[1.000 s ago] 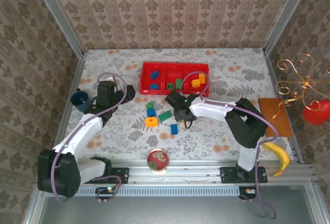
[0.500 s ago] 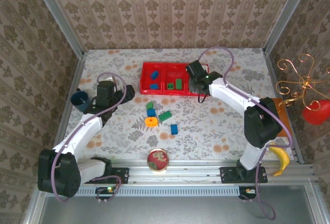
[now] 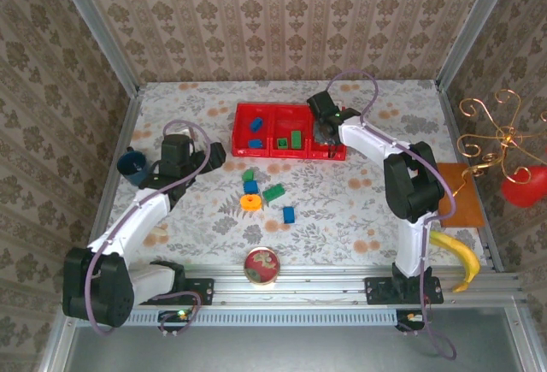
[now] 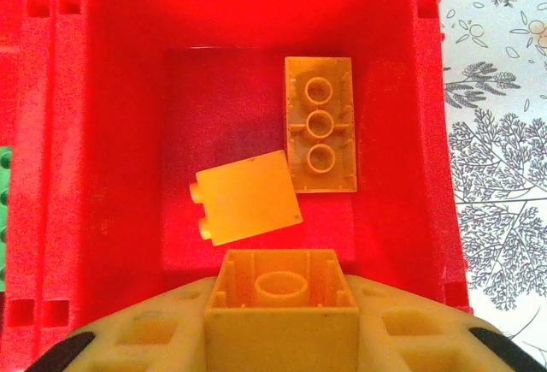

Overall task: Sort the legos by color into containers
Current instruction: Place the lego in the container.

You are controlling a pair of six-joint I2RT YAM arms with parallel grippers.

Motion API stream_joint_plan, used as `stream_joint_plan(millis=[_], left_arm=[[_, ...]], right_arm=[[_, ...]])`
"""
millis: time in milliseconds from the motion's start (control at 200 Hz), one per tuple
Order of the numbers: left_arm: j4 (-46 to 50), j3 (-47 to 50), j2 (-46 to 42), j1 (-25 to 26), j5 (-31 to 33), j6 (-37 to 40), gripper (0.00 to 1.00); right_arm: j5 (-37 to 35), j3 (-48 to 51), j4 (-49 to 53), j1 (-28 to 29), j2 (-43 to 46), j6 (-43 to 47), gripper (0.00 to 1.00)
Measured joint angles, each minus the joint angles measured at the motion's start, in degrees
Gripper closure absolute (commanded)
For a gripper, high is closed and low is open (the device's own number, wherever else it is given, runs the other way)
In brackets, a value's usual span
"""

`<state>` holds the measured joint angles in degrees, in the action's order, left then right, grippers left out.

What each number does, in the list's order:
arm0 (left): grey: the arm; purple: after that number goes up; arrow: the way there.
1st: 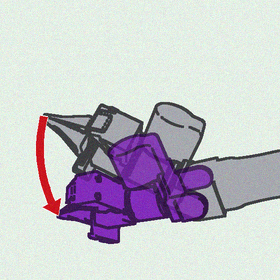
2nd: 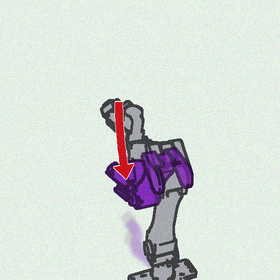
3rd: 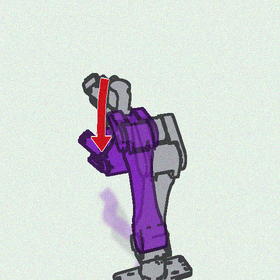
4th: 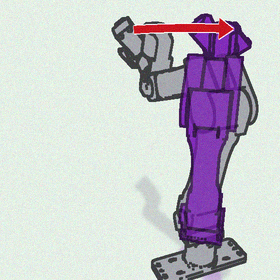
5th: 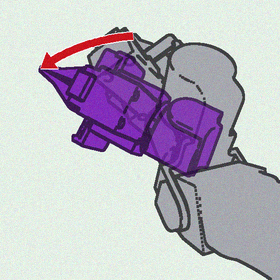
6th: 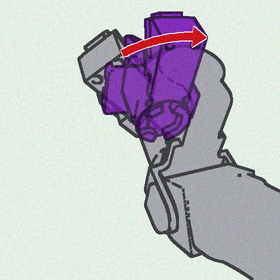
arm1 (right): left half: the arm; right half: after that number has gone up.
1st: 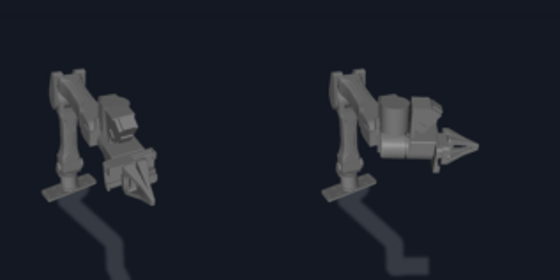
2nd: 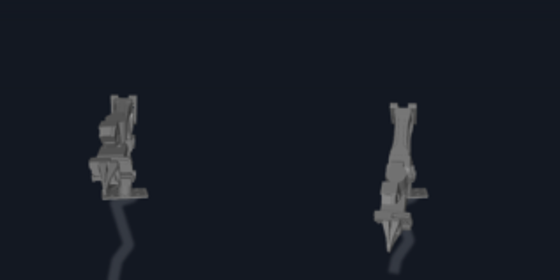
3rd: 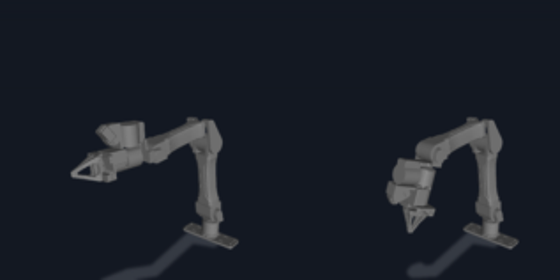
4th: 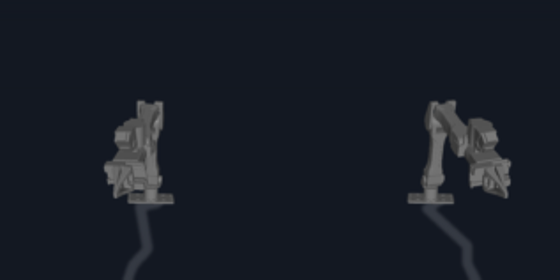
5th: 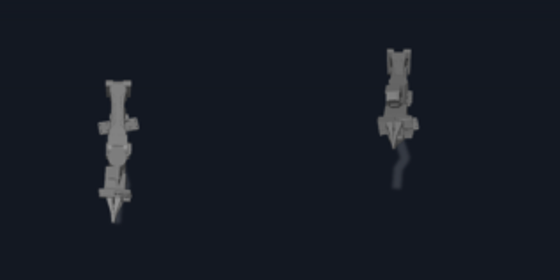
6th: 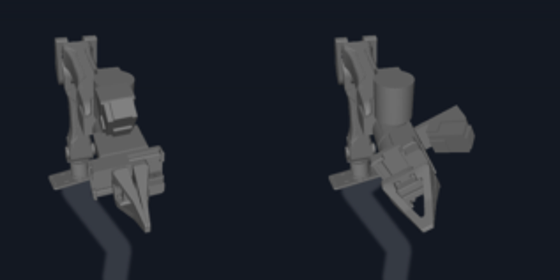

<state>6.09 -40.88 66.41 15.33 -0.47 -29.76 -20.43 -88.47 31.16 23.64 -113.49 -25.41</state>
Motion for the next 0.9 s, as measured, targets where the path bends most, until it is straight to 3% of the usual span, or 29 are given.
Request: stream_joint_plan(millis=[165, 375, 550, 900], left_arm=[[1.2, 0.0, 0.8, 0.8, -0.4, 0.6, 0.0], [3.1, 0.0, 0.8, 4.3, 0.4, 1.3, 0.0], [5.5, 0.1, -0.4, 7.4, 2.3, 1.5, 0.0], [8.7, 2.1, -2.4, 15.3, 6.3, -0.9, 0.0]], right_arm=[[0.2, 0.0, -1.3, 0.0, 0.0, 0.2, 0.48], [0.3, 0.0, -1.4, 0.0, 0.0, 0.6, 0.46], [0.7, 0.2, -1.5, 0.0, 0.7, 1.3, 0.39], [0.9, 8.2, -1.9, 2.4, 11.6, 0.6, 0.2]])
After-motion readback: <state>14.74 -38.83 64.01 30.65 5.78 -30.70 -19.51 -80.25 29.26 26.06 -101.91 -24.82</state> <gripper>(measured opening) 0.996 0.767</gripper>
